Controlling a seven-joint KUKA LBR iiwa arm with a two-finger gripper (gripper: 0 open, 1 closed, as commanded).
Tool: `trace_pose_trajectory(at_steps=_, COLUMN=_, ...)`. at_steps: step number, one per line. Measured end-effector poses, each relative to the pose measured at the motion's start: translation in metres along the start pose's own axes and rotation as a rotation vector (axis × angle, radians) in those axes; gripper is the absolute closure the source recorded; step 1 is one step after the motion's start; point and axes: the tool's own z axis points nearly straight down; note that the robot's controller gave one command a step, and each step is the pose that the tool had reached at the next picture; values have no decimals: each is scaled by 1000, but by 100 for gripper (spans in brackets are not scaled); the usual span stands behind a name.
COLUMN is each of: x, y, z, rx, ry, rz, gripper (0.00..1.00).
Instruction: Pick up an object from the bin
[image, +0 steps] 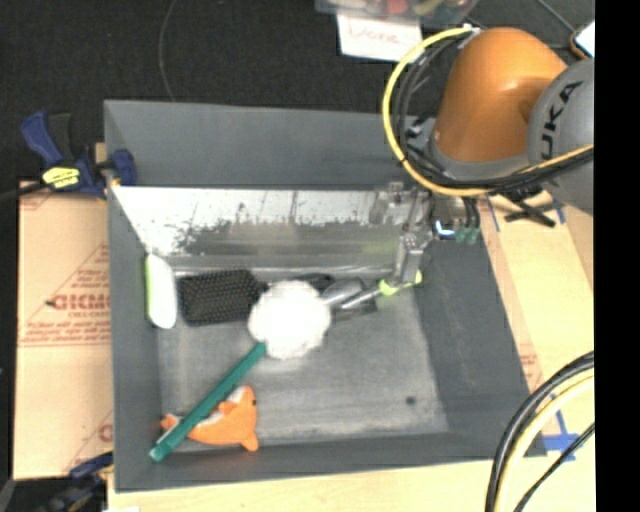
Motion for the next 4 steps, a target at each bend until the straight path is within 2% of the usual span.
trace_pose_trajectory(at_steps=1, x=0, y=0, z=0, rx=0, ry=0, rz=0, gripper=0)
trace_pose_trajectory(at_steps=2, x=22, y=30, z=65, rx=-2, ry=2, rz=23, gripper=0)
trace_pose_trajectory(at_steps=3, x=37, y=29, z=74, rx=0, ry=-13, rz=77, gripper=0)
trace_pose_trajectory(at_steps=4, x=24, y=33, z=132, rx=-1, ry=-6, rz=83, gripper=0)
